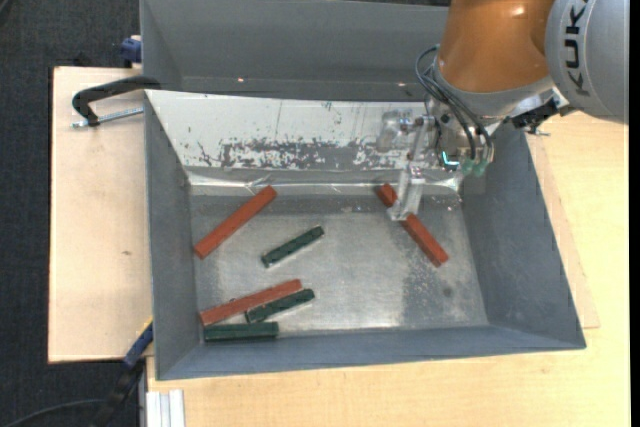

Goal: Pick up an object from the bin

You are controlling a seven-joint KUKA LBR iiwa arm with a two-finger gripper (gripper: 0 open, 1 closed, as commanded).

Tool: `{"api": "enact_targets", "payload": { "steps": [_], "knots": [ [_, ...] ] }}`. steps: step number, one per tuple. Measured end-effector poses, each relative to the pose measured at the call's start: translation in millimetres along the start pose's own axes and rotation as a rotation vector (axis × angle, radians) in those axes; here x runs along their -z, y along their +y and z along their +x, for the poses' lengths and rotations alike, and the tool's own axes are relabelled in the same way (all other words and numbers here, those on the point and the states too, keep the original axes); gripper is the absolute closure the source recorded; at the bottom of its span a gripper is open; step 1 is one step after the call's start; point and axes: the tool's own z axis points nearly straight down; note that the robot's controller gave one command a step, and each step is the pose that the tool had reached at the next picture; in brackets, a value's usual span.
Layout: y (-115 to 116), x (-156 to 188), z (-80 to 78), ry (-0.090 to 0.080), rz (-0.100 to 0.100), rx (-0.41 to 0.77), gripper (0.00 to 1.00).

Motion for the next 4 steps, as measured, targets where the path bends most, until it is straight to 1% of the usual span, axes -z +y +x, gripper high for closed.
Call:
{"api": "enact_targets", "payload": {
  "steps": [1,2,3,4],
  "knots": [
    [-6.6,-111.4,29.5,0.0,-0.001,-0.492,0.0],
    [112.6,-144.0,42.5,-0.001,-0.005,-0.5,0.0],
    [106.9,-142.7,40.9,-0.004,-0.002,-0.506,1.0],
    [87.0,26.9,42.0,-0.018,-0.007,-0.488,1.0]
  ]
}}
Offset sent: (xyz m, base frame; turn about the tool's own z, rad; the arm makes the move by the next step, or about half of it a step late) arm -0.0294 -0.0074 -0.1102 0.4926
